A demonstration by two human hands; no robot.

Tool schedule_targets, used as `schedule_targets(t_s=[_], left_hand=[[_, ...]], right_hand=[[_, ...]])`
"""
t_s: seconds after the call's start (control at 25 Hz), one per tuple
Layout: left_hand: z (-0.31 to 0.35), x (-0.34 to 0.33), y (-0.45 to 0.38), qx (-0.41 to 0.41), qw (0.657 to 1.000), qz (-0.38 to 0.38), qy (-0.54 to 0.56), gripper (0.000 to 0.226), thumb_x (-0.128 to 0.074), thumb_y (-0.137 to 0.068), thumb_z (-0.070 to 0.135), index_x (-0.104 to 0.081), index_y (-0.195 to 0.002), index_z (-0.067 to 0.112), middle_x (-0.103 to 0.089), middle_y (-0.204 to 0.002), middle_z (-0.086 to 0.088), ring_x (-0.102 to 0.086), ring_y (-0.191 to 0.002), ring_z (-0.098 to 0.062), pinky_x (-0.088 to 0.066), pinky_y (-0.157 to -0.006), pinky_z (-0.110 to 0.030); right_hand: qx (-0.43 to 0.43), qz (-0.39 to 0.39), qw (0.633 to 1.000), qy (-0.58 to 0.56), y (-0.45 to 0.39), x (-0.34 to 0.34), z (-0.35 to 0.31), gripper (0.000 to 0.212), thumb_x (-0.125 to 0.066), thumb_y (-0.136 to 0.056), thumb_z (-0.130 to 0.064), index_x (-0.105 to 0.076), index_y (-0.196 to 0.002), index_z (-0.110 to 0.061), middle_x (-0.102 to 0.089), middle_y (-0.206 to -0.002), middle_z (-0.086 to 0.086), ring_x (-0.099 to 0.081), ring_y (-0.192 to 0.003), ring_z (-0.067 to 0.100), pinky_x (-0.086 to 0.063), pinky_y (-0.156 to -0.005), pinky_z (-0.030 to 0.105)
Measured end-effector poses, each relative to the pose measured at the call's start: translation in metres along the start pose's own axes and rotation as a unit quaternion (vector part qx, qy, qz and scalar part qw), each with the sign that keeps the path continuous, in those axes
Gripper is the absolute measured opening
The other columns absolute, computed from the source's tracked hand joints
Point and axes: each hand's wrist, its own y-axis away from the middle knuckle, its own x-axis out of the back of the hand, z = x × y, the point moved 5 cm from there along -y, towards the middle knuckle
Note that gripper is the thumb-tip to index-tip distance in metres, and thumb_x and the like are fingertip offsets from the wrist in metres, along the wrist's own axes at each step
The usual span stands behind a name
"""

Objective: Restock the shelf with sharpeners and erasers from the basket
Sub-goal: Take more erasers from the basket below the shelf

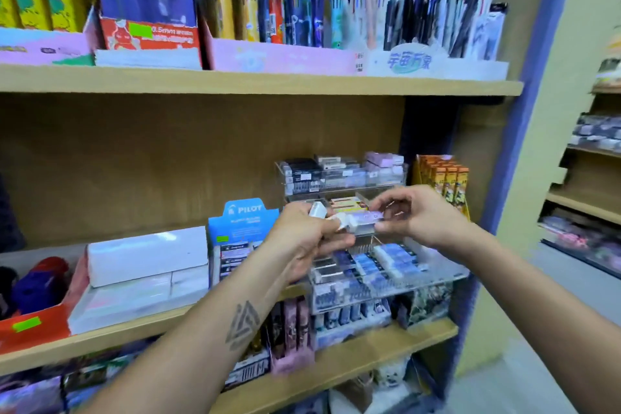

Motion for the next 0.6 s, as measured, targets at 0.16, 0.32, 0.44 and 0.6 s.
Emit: schedule_targets(t_s=[0.16,0.32,0.44,0.6], left_hand=[[-0.014,-0.055,-0.026,-0.062,0.988,-0.021,-0.143,0.017,-0.053,-0.098,-0.003,-0.058,-0.112,0.006,-0.067,-0.081,-0.023,-0.069,-0.061,-0.024,-0.061,-0.057,-0.029],[-0.031,-0.089,-0.040,-0.131,0.952,-0.062,-0.269,0.021,-0.051,-0.099,0.000,-0.058,-0.099,0.020,-0.065,-0.070,-0.019,-0.067,-0.062,-0.028,-0.060,-0.065,-0.040],[-0.044,-0.092,-0.049,-0.134,0.953,-0.048,-0.267,0.019,-0.050,-0.099,-0.003,-0.059,-0.101,0.015,-0.065,-0.068,-0.015,-0.068,-0.062,-0.028,-0.062,-0.070,-0.044],[-0.049,-0.085,-0.051,-0.123,0.971,-0.019,-0.205,0.018,-0.051,-0.099,-0.003,-0.058,-0.113,0.006,-0.068,-0.075,-0.024,-0.072,-0.070,-0.032,-0.062,-0.069,-0.035]], right_hand=[[-0.060,0.067,0.986,0.144,0.009,0.056,0.053,0.024,-0.080,-0.075,-0.003,-0.067,-0.084,-0.021,-0.063,-0.070,0.001,-0.057,-0.062,0.014,-0.043,-0.059,0.018],[-0.071,0.089,0.952,0.283,0.016,0.081,0.080,0.019,-0.078,-0.075,-0.006,-0.070,-0.086,-0.020,-0.064,-0.076,-0.006,-0.060,-0.070,0.014,-0.036,-0.057,0.017],[-0.080,0.082,0.950,0.291,0.019,0.084,0.094,0.020,-0.081,-0.073,-0.007,-0.069,-0.078,-0.022,-0.067,-0.078,-0.005,-0.063,-0.075,0.015,-0.041,-0.063,0.020],[-0.074,0.043,0.950,0.302,0.017,0.090,0.092,0.014,-0.083,-0.074,-0.009,-0.076,-0.083,-0.018,-0.062,-0.068,-0.014,-0.061,-0.071,0.008,-0.038,-0.058,0.009]])
